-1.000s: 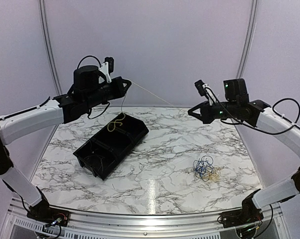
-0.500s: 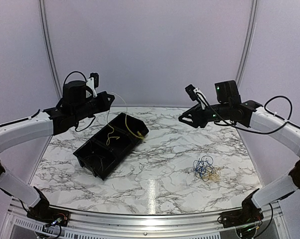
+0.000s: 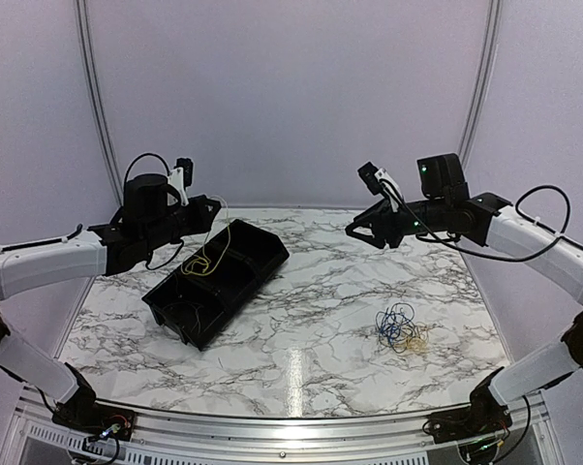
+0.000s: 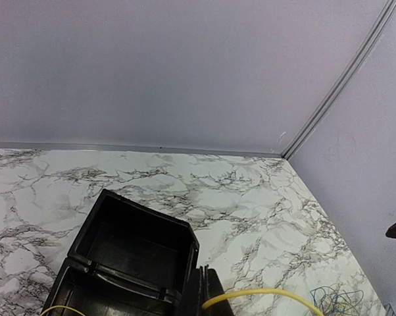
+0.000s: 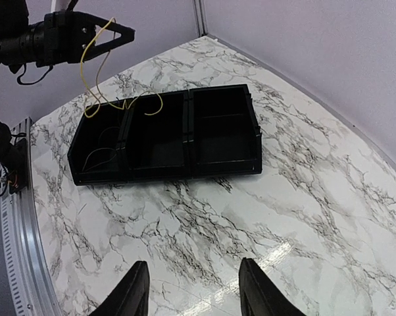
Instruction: Untangle the cables
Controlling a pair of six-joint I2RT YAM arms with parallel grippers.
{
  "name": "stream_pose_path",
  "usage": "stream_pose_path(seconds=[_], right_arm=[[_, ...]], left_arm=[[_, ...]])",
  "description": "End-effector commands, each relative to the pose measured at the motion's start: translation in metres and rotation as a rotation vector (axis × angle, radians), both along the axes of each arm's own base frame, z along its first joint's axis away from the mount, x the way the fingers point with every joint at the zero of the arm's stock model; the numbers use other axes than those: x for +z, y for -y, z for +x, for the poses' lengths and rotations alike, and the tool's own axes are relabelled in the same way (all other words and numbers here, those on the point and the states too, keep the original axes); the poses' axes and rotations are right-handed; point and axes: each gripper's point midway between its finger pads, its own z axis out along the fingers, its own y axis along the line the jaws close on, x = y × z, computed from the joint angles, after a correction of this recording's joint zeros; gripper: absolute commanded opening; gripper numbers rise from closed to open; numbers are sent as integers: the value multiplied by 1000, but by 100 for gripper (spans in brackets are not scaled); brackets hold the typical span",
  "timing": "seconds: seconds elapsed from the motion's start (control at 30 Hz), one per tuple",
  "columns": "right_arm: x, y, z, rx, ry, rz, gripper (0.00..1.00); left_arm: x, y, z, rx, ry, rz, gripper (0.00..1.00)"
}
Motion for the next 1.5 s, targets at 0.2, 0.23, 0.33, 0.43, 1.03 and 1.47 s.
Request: stream_pose_path(seconds=[0.2, 0.23, 0.33, 0.43, 1.03, 1.47], right_arm=[[4, 10, -10, -11, 62, -44, 47], [2, 11, -11, -11, 61, -48, 47], [-2, 14, -13, -14, 64, -59, 48], [-4, 18, -14, -19, 79, -73, 48], [-8, 42, -13, -74, 115, -83, 48], [-13, 50, -19, -83, 110, -92, 48]], left_arm=[[-40, -16, 29, 20, -31, -6, 0], [-42, -13, 34, 8, -36, -9, 0], [-52, 4, 47, -42, -62, -13, 0], [-48, 19, 55, -89, -77, -54, 0], [-19, 50, 4, -175, -57, -111, 0], [-84, 31, 34, -72, -168, -33, 0]])
